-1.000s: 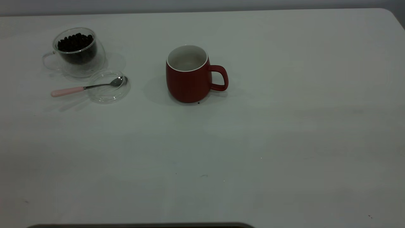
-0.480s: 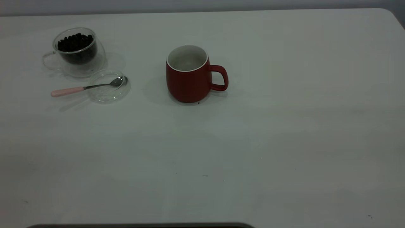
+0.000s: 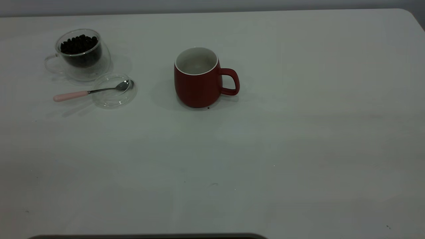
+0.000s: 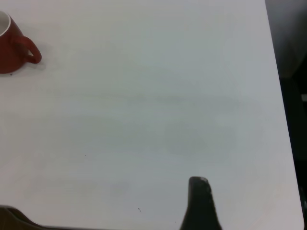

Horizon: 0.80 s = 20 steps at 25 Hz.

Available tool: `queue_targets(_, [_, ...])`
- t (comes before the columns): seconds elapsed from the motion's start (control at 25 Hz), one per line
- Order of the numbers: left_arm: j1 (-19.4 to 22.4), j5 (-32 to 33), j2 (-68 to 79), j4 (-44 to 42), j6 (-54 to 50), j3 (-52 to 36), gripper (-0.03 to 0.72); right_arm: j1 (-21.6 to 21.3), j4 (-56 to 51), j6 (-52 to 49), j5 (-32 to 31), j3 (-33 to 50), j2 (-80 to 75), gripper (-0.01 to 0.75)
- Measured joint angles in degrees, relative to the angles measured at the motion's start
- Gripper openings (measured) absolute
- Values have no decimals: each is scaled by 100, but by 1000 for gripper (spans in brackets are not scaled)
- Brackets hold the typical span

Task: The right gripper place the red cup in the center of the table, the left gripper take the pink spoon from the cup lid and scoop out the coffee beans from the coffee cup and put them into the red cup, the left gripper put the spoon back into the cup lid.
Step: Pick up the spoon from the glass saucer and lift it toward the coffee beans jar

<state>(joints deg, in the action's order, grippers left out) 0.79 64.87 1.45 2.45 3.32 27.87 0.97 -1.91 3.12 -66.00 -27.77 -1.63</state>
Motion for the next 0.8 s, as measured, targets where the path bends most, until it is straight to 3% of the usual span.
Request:
queue_targets(0.24, [-6, -92, 244, -38, -332, 121, 590, 0, 0, 0, 0, 0, 0, 588])
queue_targets(0.44, [-6, -503, 1795, 245, -332, 1104, 611, 0, 0, 0, 0, 0, 0, 588])
queue_targets(0.8, [-6, -2200, 5325, 1617, 304, 2539, 689, 0, 0, 0, 0, 0, 0, 588])
